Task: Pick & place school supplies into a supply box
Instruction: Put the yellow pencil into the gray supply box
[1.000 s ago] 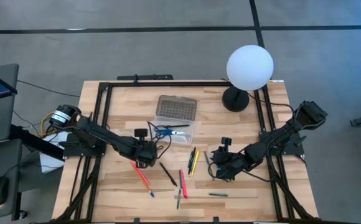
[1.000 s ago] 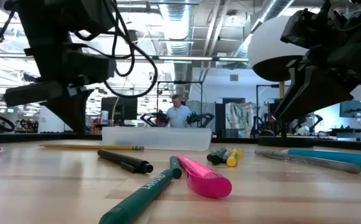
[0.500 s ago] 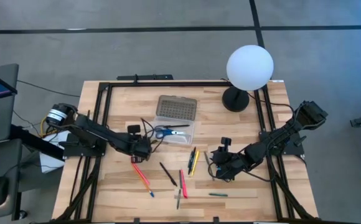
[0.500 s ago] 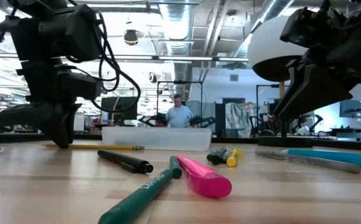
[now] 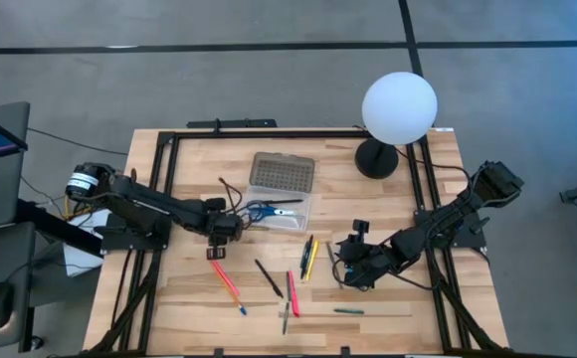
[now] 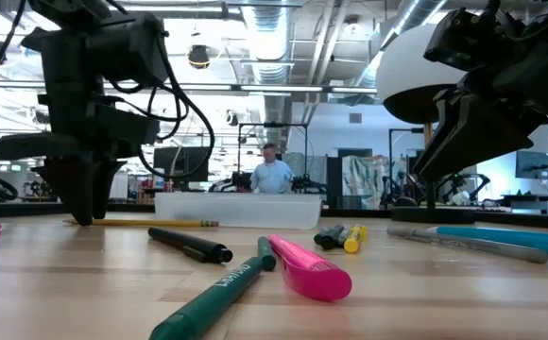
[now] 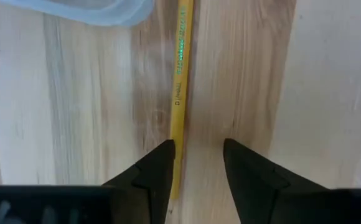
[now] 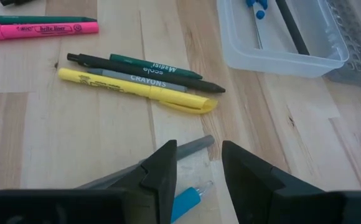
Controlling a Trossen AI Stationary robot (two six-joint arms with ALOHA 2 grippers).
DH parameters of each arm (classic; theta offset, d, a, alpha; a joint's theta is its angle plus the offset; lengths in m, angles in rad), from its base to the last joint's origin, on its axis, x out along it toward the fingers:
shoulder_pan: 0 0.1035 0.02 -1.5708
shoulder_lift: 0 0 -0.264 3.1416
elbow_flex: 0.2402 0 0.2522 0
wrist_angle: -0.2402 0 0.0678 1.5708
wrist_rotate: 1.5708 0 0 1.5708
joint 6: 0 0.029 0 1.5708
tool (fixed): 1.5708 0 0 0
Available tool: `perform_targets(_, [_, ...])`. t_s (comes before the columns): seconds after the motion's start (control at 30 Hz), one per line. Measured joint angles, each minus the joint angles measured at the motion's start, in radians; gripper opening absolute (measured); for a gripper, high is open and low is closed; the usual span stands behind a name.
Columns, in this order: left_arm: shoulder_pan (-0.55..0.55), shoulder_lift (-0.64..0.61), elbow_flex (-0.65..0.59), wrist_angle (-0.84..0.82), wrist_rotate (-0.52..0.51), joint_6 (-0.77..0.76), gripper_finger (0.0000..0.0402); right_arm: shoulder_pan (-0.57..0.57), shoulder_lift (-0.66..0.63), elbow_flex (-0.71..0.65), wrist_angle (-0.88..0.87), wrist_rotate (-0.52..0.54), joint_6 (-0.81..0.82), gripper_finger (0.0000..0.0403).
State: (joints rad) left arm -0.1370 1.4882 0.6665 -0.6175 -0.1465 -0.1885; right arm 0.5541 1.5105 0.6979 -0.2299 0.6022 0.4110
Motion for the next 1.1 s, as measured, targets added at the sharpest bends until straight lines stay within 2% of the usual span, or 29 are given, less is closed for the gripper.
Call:
perform_targets(0.17, [0.012, 0.002, -0.003, 0.026, 0.059, 0.071, 0.0119, 0.000, 0.000, 0.000, 0.000, -0.002, 0.000, 0.0120])
perform_targets(0.57, [0.003, 0.002, -0.003, 0.035, 0.105, 0.073, 0.0021, 0.000, 0.000, 0.000, 0.000, -0.002, 0.000, 0.0120])
perform_targets(0.67, [-0.009, 0.002, -0.003, 0.038, 0.104, 0.072, 0.0017, 0.000, 0.000, 0.000, 0.000, -0.002, 0.000, 0.0120])
perform_targets(0.9, [-0.042, 0.004, -0.005, 0.098, 0.115, 0.150, 0.0040, 0.000, 0.000, 0.000, 0.000, -0.002, 0.000, 0.0120])
perform_targets(1.1, [-0.066, 0.004, -0.004, 0.122, 0.150, 0.132, 0.0019, 0.000, 0.000, 0.000, -0.001, -0.003, 0.000, 0.0120])
